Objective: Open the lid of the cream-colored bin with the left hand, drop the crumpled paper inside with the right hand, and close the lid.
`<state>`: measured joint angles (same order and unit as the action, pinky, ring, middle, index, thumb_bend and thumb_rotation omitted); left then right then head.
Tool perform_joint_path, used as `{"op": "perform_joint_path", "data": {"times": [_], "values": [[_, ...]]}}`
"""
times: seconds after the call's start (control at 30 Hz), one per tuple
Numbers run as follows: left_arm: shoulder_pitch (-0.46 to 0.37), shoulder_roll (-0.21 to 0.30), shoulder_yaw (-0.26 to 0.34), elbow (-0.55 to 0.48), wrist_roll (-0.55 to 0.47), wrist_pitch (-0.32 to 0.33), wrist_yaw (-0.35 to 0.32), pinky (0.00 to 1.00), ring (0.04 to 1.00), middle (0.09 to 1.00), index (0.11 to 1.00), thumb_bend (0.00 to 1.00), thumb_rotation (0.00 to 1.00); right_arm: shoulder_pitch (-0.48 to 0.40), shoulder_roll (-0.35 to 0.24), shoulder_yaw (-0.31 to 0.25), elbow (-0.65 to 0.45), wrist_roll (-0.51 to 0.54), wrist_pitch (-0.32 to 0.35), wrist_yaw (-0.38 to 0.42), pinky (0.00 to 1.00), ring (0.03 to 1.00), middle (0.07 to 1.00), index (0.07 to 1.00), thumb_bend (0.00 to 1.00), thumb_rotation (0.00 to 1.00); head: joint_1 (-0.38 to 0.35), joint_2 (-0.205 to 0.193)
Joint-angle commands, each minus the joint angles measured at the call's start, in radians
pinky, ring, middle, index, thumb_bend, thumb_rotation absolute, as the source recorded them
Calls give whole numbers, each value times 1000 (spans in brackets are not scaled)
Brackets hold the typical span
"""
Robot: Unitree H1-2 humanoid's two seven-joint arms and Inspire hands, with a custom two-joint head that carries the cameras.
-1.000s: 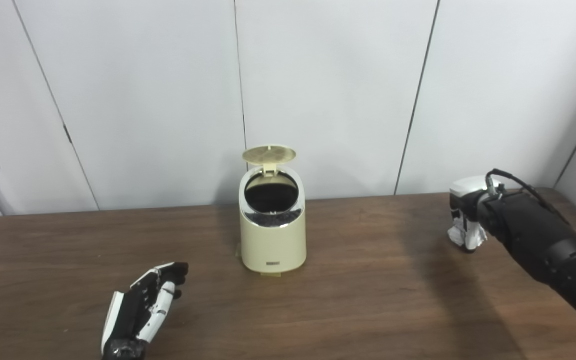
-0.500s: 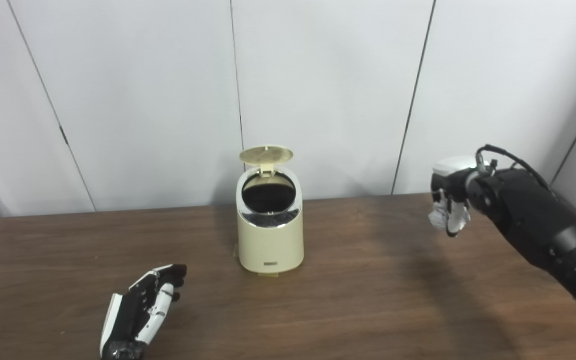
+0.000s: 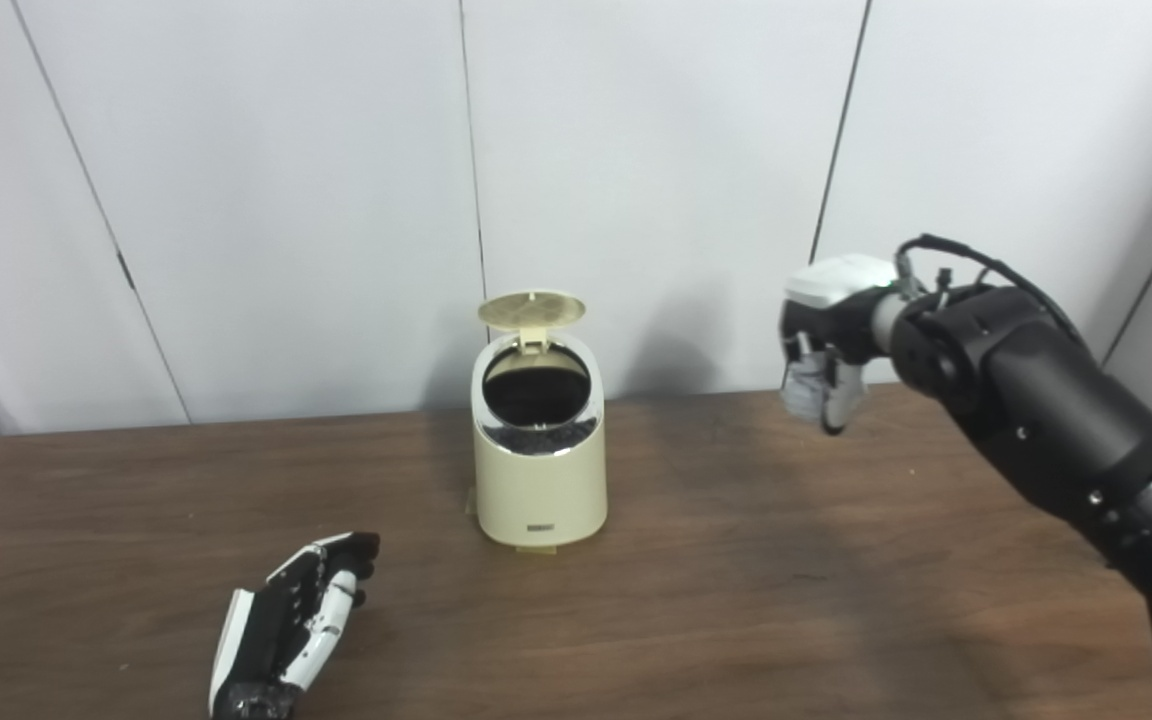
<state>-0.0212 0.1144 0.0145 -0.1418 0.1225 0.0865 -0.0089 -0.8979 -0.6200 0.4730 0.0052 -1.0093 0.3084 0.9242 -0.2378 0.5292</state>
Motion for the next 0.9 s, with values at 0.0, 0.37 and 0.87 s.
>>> {"op": "perform_joint_path", "data": {"times": [0.0, 0.37, 0.87], "values": [[-43, -4, -2, -7, 4, -46, 10, 692, 751, 750, 730, 143, 579, -82, 0, -30, -48, -26, 22, 24, 339, 441, 446, 501, 530, 0, 2, 0], [-49, -18, -5, 9, 6, -43, 18, 709, 760, 755, 734, 143, 579, -121, 71, -37, -109, -31, 6, 76, 361, 485, 523, 474, 525, 0, 14, -9], [-59, -26, -8, 31, 4, -54, 21, 695, 771, 763, 741, 147, 517, -203, 176, -36, -163, -86, -8, 158, 196, 286, 401, 492, 526, 0, 21, -20]]}}
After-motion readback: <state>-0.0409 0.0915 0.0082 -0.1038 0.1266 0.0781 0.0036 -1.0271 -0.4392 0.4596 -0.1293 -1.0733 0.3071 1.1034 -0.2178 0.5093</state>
